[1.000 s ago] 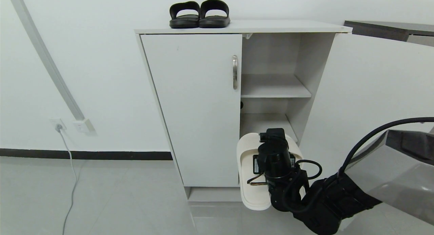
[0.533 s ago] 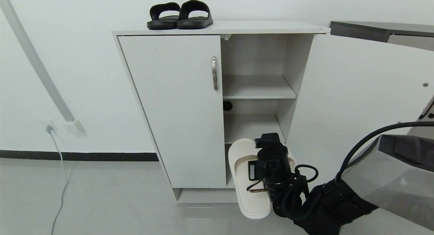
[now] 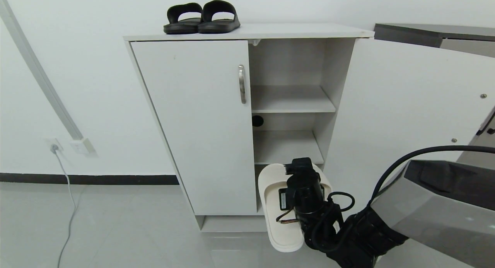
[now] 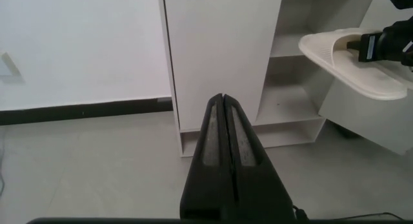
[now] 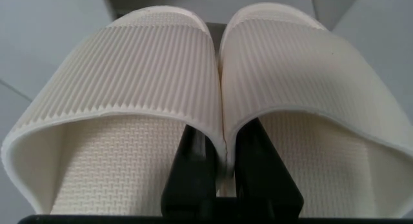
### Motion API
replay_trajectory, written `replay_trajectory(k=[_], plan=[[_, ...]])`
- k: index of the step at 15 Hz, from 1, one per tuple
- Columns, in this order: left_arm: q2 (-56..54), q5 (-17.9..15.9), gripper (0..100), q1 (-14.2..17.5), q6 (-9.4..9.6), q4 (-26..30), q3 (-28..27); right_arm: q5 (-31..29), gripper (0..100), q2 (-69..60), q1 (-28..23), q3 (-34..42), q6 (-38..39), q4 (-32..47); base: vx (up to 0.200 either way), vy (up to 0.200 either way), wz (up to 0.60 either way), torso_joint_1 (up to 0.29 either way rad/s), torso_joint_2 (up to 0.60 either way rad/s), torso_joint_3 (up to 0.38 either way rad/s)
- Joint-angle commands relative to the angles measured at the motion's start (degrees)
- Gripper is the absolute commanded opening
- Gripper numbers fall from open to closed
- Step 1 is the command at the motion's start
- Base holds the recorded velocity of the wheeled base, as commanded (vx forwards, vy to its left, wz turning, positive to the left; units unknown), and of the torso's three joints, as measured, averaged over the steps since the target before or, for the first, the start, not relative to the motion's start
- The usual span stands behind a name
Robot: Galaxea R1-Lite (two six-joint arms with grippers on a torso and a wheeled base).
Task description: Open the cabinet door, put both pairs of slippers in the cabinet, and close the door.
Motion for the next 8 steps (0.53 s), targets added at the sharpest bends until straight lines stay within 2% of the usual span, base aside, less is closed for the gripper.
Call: replay_trajectory(k=[1, 3, 8], plan=[[0.09, -0.02, 0, 0.01, -0.01, 0.0, 0.01, -0.36, 0, 0.38, -0.31, 0.0, 0.01, 0.03, 0.0, 0.0, 0.0, 0.0, 0.0, 0.0], [0.09, -0.02, 0, 0.01, -0.01, 0.0, 0.01, -0.71, 0, 0.73, -0.57, -0.09, -0.08, 0.03, 0.0, 0.0, 0.0, 0.0, 0.0, 0.0], [0.09, -0.02, 0, 0.01, 0.08, 0.0, 0.01, -1.15, 0, 1.87, -1.28, -0.79, -0.08, -0.24, 0.0, 0.0, 0.0, 0.001, 0.0, -0.172]])
